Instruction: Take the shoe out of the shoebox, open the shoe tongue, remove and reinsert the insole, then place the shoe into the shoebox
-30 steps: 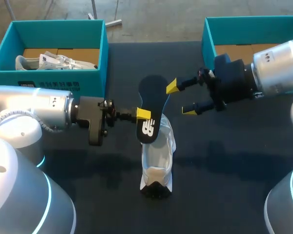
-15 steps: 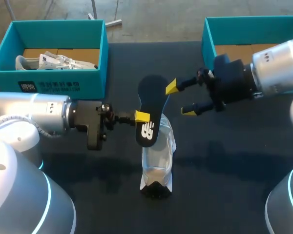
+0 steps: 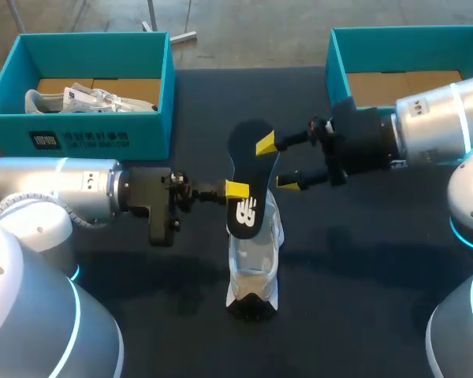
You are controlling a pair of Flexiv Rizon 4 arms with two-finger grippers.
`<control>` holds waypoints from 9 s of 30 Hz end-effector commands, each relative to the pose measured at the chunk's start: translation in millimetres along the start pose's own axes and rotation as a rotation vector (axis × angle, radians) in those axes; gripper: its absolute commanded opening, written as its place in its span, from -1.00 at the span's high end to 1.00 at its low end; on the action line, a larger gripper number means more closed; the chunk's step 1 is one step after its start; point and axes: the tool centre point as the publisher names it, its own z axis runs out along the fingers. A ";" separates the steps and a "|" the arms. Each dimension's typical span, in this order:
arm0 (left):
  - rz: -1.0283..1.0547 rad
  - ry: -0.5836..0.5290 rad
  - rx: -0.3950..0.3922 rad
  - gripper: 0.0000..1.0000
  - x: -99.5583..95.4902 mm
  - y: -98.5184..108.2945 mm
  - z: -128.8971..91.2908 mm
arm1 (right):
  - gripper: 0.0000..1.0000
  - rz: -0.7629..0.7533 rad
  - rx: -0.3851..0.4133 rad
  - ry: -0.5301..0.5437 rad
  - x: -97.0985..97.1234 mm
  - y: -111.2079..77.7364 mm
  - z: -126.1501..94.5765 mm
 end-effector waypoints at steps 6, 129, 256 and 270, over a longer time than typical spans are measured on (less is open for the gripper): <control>0.012 -0.003 -0.019 1.00 2.2 0.8 6.3 | -0.98 0.005 -0.014 0.061 -6.1 2.0 17.1; 0.032 0.049 -0.112 1.00 20.1 -3.4 5.3 | 1.00 0.111 -0.080 0.305 -10.0 4.6 28.6; -0.403 0.297 -0.075 -1.00 -14.5 92.4 -71.1 | 1.00 0.111 -0.079 0.300 -39.5 -4.9 36.8; -0.404 0.195 -0.080 -1.00 -3.0 87.5 -74.3 | 1.00 0.111 -0.079 0.300 -39.5 -4.9 36.8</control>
